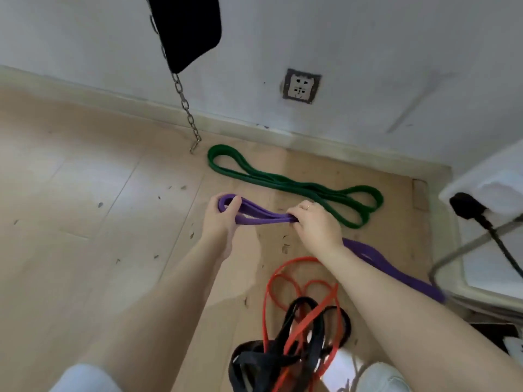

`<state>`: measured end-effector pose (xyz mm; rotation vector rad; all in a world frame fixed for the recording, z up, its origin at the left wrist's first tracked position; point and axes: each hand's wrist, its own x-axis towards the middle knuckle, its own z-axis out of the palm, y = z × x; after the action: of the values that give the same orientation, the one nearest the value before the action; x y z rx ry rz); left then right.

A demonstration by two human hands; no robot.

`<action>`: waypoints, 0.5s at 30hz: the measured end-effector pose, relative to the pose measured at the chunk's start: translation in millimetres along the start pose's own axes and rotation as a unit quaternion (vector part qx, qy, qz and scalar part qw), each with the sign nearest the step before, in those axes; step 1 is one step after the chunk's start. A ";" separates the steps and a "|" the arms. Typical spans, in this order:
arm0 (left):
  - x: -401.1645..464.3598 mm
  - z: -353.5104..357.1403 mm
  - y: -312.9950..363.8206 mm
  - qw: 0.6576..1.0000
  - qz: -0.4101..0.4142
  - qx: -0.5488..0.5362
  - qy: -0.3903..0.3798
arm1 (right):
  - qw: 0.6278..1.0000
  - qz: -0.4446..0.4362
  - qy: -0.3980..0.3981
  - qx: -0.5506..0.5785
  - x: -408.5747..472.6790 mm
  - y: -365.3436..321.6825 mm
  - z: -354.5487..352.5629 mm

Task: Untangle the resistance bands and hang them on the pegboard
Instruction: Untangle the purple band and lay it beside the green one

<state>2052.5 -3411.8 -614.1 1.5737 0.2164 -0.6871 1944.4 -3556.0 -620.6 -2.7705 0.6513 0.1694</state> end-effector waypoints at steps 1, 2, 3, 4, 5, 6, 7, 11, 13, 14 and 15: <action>20.1 -7.1 -6.8 1.000 -0.005 0.016 0.004 | 1.000 0.003 -0.011 0.000 14.5 -4.8 18.1; 39.9 -13.9 -12.9 0.999 -0.005 0.033 0.007 | 1.000 0.000 -0.025 0.000 27.9 -10.4 34.9; 58.2 -21.6 -17.1 0.999 0.001 0.051 0.010 | 0.999 -0.010 -0.036 -0.003 39.9 -16.6 50.2; 76.2 -29.9 -21.7 0.998 0.009 0.064 0.011 | 0.999 -0.021 -0.040 -0.010 50.8 -23.6 64.9; 88.1 -36.3 -23.8 0.997 0.018 0.074 0.011 | 0.999 -0.027 -0.035 -0.018 57.9 -29.4 73.2; 100.2 -43.2 -26.9 0.995 0.028 0.090 0.015 | 0.999 -0.027 -0.021 -0.022 65.5 -35.2 80.7; 113.3 -51.4 -30.4 0.993 0.037 0.113 0.024 | 1.000 -0.021 -0.004 -0.020 76.1 -41.5 88.7; 157.7 -79.5 -42.2 0.969 0.082 0.229 0.043 | 1.000 0.006 0.023 0.012 115.9 -64.1 109.7; 170.3 -87.1 -46.4 0.898 0.107 0.420 0.069 | 1.000 0.012 -0.011 0.014 124.5 -69.3 121.5; 171.1 -86.5 -47.8 0.852 0.128 0.501 0.077 | 0.999 0.018 -0.029 0.015 125.0 -69.1 127.0; 168.3 -82.3 -49.0 0.818 0.159 0.549 0.062 | 0.999 0.019 -0.044 0.015 124.3 -67.2 131.8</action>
<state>2185.6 -3370.2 -748.3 2.6836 -0.4420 -0.4307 2079.2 -3510.2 -751.3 -2.7068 0.6779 0.2846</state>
